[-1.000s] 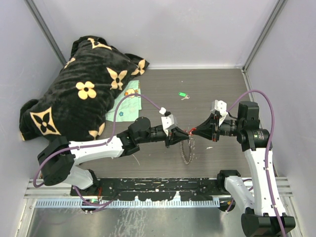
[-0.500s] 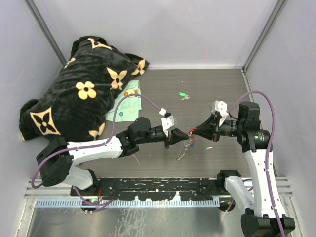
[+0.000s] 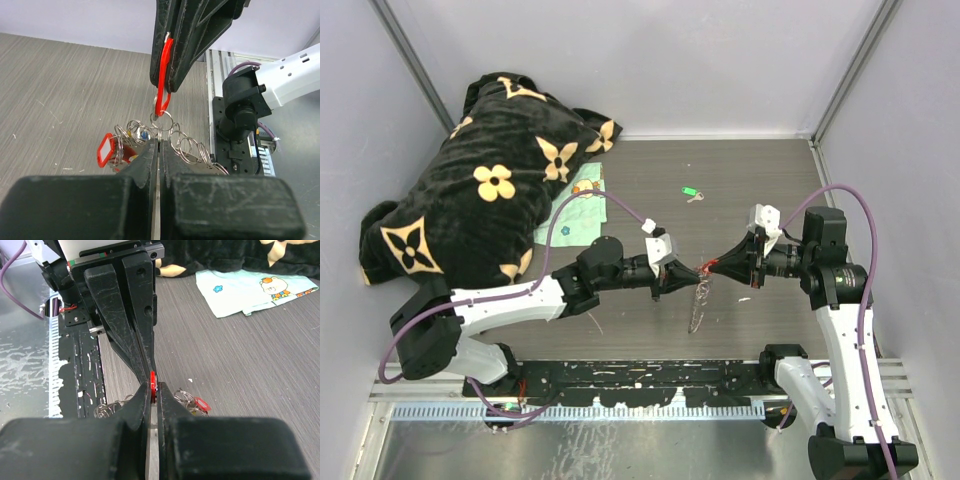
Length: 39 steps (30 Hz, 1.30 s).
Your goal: Remove the keys from the keyring
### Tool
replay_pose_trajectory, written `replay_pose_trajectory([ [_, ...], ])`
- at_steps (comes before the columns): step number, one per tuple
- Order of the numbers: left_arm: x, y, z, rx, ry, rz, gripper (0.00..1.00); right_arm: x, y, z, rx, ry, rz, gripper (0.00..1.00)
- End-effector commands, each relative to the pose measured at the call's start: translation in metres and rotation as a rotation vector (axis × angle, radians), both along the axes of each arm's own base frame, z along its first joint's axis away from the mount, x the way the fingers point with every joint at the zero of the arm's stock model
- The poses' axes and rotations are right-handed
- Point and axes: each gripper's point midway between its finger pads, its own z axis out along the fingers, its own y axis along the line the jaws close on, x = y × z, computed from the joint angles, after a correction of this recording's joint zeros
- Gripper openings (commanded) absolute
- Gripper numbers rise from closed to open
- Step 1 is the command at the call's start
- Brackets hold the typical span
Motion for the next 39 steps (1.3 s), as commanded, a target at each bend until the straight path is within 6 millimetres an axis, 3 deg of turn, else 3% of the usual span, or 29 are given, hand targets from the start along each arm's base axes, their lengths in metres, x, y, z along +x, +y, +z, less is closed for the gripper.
replay_pose_trajectory([
  [1, 0.001, 0.004, 0.044, -0.066, -0.010, 0.012, 0.00, 0.005, -0.001, 0.008, 0.000, -0.050, -0.023, 0.01],
  [6, 0.001, 0.006, 0.039, -0.007, 0.051, 0.028, 0.00, 0.005, 0.000, 0.005, 0.007, -0.038, -0.017, 0.01],
  [21, -0.001, 0.018, 0.048, 0.084, 0.285, 0.108, 0.00, -0.007, 0.007, 0.009, 0.066, -0.007, 0.073, 0.01],
  [31, 0.003, 0.023, 0.040, 0.160, 0.457, 0.188, 0.00, 0.002, 0.009, 0.001, 0.083, 0.068, 0.096, 0.01],
  [39, 0.008, 0.025, 0.028, 0.239, 0.710, 0.208, 0.00, 0.006, 0.011, -0.004, 0.094, 0.113, 0.109, 0.01],
])
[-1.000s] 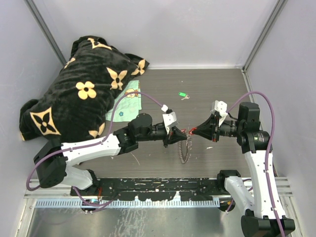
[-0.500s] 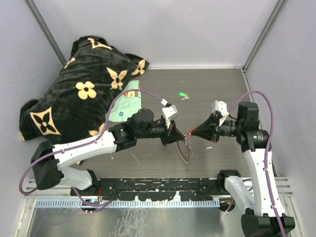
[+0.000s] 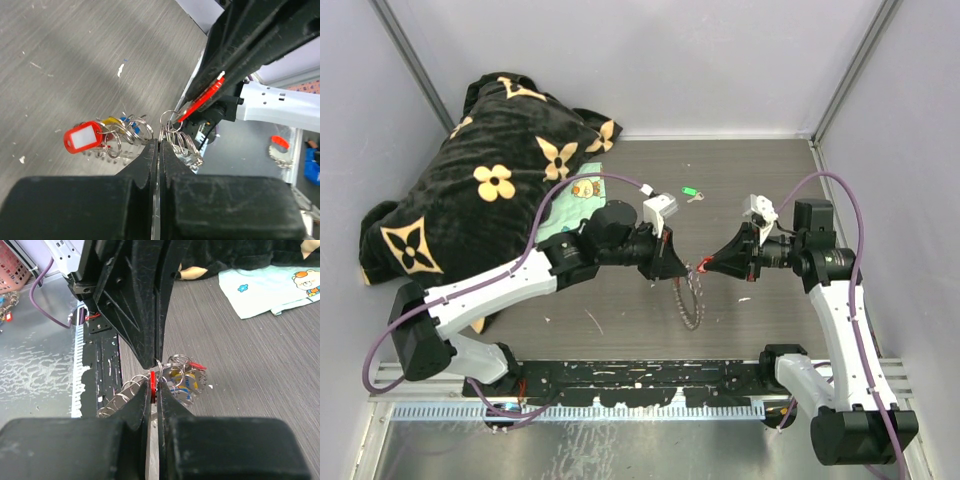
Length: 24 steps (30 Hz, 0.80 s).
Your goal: Remove the keys from the keyring
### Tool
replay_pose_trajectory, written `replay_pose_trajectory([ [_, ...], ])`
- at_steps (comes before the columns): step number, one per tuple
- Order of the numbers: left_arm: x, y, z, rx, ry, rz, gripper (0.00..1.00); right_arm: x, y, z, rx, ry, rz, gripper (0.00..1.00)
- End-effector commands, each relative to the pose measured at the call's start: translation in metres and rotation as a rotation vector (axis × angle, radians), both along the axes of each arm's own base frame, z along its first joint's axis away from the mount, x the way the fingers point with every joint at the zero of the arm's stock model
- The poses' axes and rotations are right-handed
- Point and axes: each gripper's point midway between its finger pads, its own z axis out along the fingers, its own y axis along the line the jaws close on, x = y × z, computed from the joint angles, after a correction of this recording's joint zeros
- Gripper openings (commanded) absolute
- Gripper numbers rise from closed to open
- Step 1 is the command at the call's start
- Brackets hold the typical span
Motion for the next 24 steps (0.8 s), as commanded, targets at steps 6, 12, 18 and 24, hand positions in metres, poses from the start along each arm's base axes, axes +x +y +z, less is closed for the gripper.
replay_pose_trajectory([
  [6, -0.001, -0.010, 0.012, -0.036, 0.185, -0.001, 0.00, -0.004, 0.005, 0.011, 0.046, -0.006, 0.051, 0.01],
  [12, -0.001, -0.016, 0.008, -0.032, 0.223, -0.008, 0.00, -0.002, 0.006, 0.013, 0.052, 0.005, 0.055, 0.01],
  [18, 0.000, -0.019, 0.007, -0.015, 0.260, -0.003, 0.00, 0.001, 0.006, 0.010, 0.043, 0.010, 0.044, 0.01],
  [24, -0.001, -0.022, 0.006, -0.019, 0.274, -0.014, 0.01, 0.002, 0.006, 0.009, 0.041, 0.012, 0.043, 0.01],
])
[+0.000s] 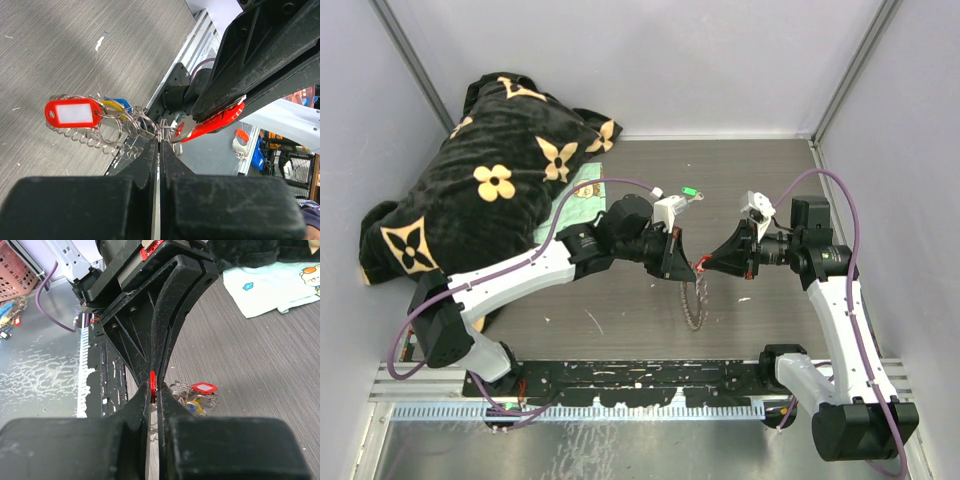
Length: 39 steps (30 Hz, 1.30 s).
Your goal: Remove the keys from the keyring
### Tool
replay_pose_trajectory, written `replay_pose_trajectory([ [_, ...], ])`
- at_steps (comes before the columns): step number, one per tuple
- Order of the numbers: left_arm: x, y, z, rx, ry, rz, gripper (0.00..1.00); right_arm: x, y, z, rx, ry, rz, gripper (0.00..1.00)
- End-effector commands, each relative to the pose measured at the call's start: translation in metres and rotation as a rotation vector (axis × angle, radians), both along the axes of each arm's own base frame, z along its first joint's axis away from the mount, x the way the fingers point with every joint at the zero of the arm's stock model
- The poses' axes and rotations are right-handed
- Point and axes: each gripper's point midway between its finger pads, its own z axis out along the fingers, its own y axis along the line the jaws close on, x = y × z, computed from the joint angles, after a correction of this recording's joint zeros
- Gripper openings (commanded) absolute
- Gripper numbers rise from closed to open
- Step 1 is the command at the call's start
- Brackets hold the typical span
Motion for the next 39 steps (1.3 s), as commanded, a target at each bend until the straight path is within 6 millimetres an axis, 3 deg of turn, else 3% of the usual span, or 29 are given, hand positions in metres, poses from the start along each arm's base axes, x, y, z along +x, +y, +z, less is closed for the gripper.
replay_pose_trajectory([
  [1, 0.003, -0.004, 0.023, -0.059, -0.010, -0.007, 0.04, -0.003, 0.003, 0.010, 0.029, -0.030, 0.032, 0.01],
  [8, 0.004, -0.005, 0.017, -0.060, 0.001, -0.006, 0.13, -0.004, 0.004, 0.011, 0.029, -0.030, 0.035, 0.01],
  [22, 0.007, -0.001, 0.009, -0.052, 0.013, 0.005, 0.20, -0.005, 0.004, 0.011, 0.028, -0.029, 0.035, 0.01],
  [30, 0.006, 0.005, 0.014, -0.056, -0.024, 0.010, 0.24, -0.005, 0.004, 0.012, 0.029, -0.030, 0.036, 0.01],
  [36, 0.002, 0.011, 0.028, -0.132, -0.147, -0.032, 0.26, -0.005, 0.004, 0.012, 0.029, -0.032, 0.035, 0.01],
  [39, 0.002, 0.019, 0.035, -0.192, -0.293, -0.047, 0.33, -0.005, 0.004, 0.012, 0.029, -0.033, 0.036, 0.01],
])
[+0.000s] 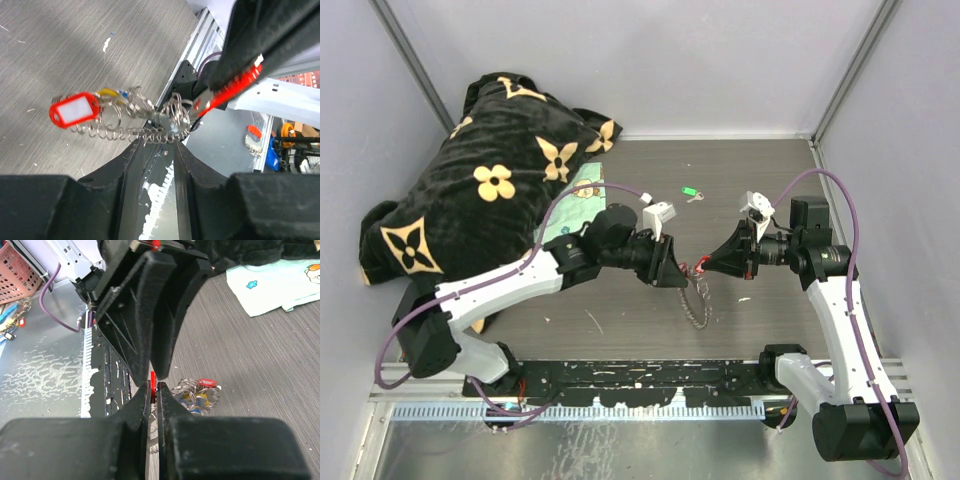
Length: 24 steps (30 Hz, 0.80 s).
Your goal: Remove the keys from the keyring
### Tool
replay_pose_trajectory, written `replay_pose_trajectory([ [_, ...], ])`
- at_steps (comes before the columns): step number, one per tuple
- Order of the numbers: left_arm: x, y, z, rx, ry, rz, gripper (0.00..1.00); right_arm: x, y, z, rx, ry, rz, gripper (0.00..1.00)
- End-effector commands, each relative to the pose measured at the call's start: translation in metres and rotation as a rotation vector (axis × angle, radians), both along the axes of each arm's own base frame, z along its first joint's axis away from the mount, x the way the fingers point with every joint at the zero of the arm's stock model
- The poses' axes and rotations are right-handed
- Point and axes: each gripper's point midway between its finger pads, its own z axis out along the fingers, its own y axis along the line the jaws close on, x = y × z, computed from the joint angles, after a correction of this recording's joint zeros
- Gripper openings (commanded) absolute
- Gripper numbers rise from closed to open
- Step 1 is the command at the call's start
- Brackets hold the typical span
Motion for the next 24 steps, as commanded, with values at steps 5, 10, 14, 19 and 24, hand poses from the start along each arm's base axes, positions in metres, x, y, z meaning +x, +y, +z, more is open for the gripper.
replay_pose_trajectory([
  [5, 0.000, 0.025, 0.062, -0.320, -0.571, -0.043, 0.39, -0.004, 0.003, 0.012, 0.026, -0.054, 0.031, 0.01],
  [10, -0.003, 0.031, 0.066, -0.367, -0.831, -0.089, 0.45, -0.004, 0.002, 0.012, 0.023, -0.064, 0.029, 0.01],
  [14, -0.004, 0.026, 0.075, -0.408, -0.925, -0.120, 0.45, -0.004, 0.002, 0.010, 0.016, -0.069, 0.022, 0.01],
  [19, 0.001, 0.017, 0.084, -0.462, -0.938, -0.100, 0.45, -0.004, 0.001, 0.009, 0.003, -0.093, 0.015, 0.01],
  [24, 0.004, 0.002, 0.079, -0.507, -0.895, -0.102, 0.49, -0.004, 0.000, 0.010, -0.005, -0.116, 0.012, 0.01],
])
